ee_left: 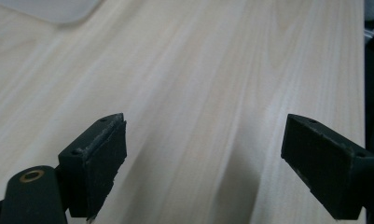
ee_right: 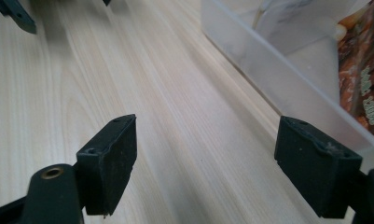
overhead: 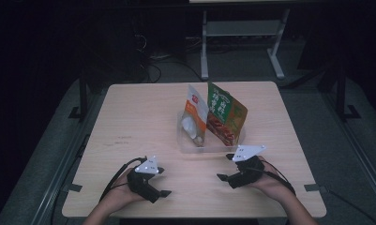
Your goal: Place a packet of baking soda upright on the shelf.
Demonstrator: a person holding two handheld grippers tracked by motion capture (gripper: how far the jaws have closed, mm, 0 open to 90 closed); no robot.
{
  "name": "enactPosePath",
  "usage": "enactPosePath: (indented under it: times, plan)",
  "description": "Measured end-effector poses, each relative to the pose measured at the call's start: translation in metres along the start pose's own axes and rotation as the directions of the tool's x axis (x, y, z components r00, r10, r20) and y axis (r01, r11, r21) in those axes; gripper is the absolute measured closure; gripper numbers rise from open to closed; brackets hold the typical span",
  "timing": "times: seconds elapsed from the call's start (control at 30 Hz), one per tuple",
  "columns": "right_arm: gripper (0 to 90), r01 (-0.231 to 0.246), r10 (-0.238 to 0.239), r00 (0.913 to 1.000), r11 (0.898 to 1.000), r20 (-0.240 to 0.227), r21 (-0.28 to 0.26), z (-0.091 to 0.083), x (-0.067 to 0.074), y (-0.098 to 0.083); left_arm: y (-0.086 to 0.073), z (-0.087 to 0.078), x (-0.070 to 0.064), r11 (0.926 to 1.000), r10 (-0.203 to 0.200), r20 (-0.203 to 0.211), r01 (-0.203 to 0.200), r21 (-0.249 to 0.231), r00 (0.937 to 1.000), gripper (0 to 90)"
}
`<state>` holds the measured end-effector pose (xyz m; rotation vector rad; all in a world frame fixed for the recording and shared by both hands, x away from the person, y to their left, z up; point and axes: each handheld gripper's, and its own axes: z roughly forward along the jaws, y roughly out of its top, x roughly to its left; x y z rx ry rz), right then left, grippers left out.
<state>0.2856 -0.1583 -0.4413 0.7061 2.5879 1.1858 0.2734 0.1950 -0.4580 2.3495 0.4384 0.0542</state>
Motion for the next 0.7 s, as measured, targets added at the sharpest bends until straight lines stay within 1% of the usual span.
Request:
enactPosePath:
  times: [0.03,0.1,0.23,0.33,0.53,0.57,0.6,0.67,0.7]
  plan:
    - [20.8,0.003,-0.003,1.0,1.0,-0.005,0.009,0.002,0.001,0.0,0.0,0.001,-0.001,1.0,0.005,0.003,-0.005,0.004,1.0,13.6]
    - [20.8,0.014,-0.014,0.9998,1.0,-0.014,0.016,0.004,0.002,0.0,0.001,0.002,-0.002,0.9999,0.012,0.009,-0.012,-0.002,0.9999,13.6]
    - [20.7,0.028,-0.027,0.9991,0.999,-0.031,0.033,0.008,0.006,0.0,0.002,0.004,-0.002,0.9999,0.014,0.016,-0.014,-0.004,0.9998,13.6]
    - [20.6,0.03,-0.029,0.9987,0.999,-0.041,0.041,0.01,0.008,0.0,0.002,0.005,-0.002,0.9998,0.02,0.02,-0.02,0.008,0.9996,13.6]
    - [20.6,0.032,-0.029,0.9984,0.998,-0.048,0.05,0.011,0.008,0.0,0.002,0.005,-0.002,0.9998,0.02,0.016,-0.02,0.007,0.9997,13.6]
    - [20.5,0.037,-0.035,0.9983,0.998,-0.048,0.053,0.011,0.008,0.0,0.002,0.005,-0.002,0.9998,0.02,0.016,-0.02,0.007,0.9997,13.6]
    - [20.5,0.055,-0.053,0.9976,0.997,-0.044,0.057,0.012,0.008,-0.001,0.002,0.005,-0.002,0.9998,0.019,0.016,-0.019,0.005,0.9997,13.6]
    - [20.4,0.048,-0.045,0.9978,0.997,-0.049,0.054,0.011,0.008,-0.001,0.002,0.005,-0.002,0.9998,0.018,0.015,-0.018,0.0,0.9997,13.6]
    - [20.3,0.042,-0.04,0.9979,0.998,-0.05,0.051,0.011,0.009,-0.001,0.002,0.005,-0.001,0.9998,0.021,0.017,-0.021,0.005,0.9996,13.6]
